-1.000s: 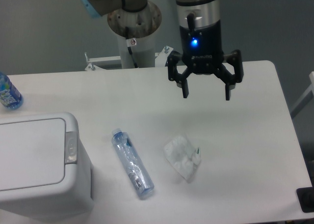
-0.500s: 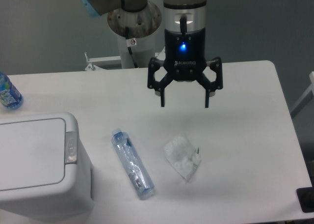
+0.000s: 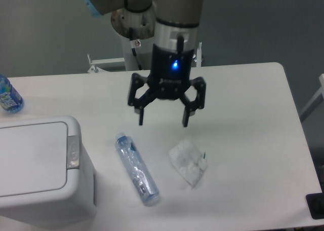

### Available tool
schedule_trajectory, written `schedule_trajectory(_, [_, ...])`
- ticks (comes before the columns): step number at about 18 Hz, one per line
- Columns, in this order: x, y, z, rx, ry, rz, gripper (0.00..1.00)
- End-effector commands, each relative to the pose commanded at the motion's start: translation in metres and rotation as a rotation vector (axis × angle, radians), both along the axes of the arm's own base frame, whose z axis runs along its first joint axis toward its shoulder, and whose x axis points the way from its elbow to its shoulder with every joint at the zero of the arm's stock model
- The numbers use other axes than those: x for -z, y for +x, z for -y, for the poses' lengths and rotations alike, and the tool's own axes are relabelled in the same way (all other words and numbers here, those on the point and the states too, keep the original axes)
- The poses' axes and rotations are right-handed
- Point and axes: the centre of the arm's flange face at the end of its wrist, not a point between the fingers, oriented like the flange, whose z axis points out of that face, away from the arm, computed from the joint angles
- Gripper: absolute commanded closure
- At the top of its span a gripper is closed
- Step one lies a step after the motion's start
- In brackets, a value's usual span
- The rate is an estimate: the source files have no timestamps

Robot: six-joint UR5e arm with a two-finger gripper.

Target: Open the trash can

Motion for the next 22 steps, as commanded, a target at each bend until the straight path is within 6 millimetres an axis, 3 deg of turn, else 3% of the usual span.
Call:
schedule_trajectory(4, [0.020, 0.030, -0.037, 0.074, 0.014, -0.015, 0.00])
schedule_trajectory(12, [0.036, 0.065, -0.058, 0.128, -0.005, 0.008, 0.00])
schedule_trajectory(22, [0.040, 0.070, -0.060, 0.131, -0.011, 0.013, 0.00])
